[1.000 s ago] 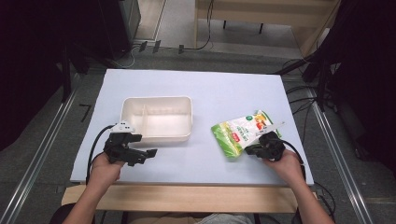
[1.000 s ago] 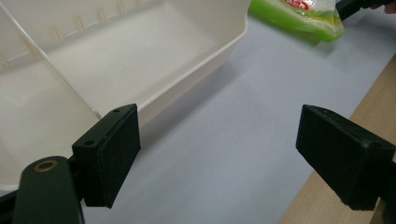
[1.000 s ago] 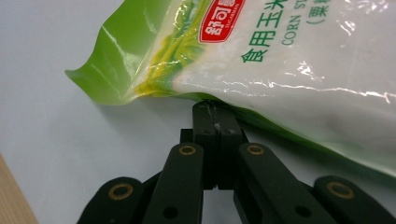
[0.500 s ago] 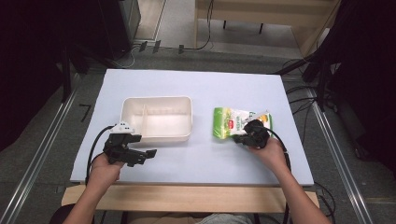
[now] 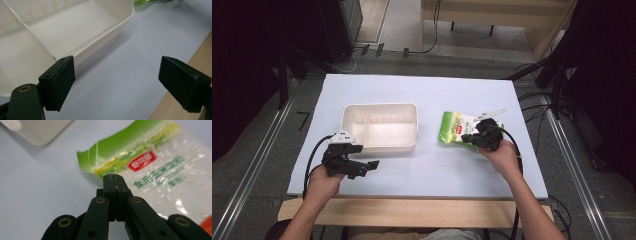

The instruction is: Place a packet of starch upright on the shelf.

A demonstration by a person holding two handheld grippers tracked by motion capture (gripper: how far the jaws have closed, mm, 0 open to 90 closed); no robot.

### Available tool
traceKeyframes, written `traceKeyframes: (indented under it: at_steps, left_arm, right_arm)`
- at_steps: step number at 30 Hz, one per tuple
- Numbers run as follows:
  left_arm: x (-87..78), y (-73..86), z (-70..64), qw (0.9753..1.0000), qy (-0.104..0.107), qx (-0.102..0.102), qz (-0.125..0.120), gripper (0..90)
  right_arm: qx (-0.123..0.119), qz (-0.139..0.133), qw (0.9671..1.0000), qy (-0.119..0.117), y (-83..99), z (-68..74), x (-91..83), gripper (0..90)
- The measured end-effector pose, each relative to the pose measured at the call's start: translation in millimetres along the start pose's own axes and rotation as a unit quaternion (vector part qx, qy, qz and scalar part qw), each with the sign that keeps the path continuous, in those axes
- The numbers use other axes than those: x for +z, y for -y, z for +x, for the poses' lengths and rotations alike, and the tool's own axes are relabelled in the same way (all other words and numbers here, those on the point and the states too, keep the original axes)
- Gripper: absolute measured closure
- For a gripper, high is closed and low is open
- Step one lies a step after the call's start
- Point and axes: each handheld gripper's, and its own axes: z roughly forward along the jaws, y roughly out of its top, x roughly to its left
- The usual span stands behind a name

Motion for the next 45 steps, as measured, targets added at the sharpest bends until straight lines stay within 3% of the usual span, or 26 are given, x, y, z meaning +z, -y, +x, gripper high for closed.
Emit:
traceKeyframes:
  at_steps: [5, 9, 10, 18, 22, 24, 30, 35, 45]
  left_arm:
    - [-0.9, 1.0, -0.9, 1.0, -0.005, -0.002, -0.001, 14.7]
    - [-2.6, 2.7, -0.7, 1.0, -0.007, -0.003, -0.001, 14.7]
    - [-3.4, 3.4, -0.4, 1.0, -0.008, -0.002, -0.002, 14.7]
    - [-10.5, 9.4, 0.9, 0.9998, -0.017, -0.012, -0.006, 14.7]
    - [-13.7, 13.0, 0.3, 0.9996, -0.023, -0.014, -0.005, 14.7]
    - [-16.1, 14.9, 0.1, 0.9994, -0.031, -0.015, -0.008, 14.7]
    - [-20.3, 18.6, -0.3, 0.9989, -0.039, -0.02, -0.013, 14.7]
    - [-21.4, 20.1, -0.2, 0.999, -0.038, -0.02, -0.011, 14.7]
    - [-20.1, 19.6, -1.5, 0.9991, -0.037, -0.017, -0.012, 14.7]
  right_arm:
    - [0.038, -0.03, 0.9985, 0.026, -9.1, -14.5, -14.8, 90.0]
    - [0.062, -0.038, 0.9965, 0.042, -10.7, -35.1, -21.2, 90.0]
    - [0.072, -0.04, 0.9953, 0.052, -11.0, -46.0, -22.5, 90.0]
    - [0.095, -0.035, 0.9914, 0.083, -11.4, -76.7, -21.1, 90.0]
    - [0.113, -0.027, 0.9885, 0.097, -9.8, -99.1, -17.0, 90.0]
    - [0.118, -0.025, 0.9879, 0.097, -8.6, -102.6, -15.7, 90.0]
    - [0.138, -0.001, 0.9839, 0.114, 2.8, -125.8, -3.7, 90.0]
    - [0.142, 0.011, 0.9838, 0.108, 8.5, -131.2, 3.3, 90.0]
    - [0.133, 0.016, 0.9841, 0.117, 14.9, -122.1, 1.9, 90.0]
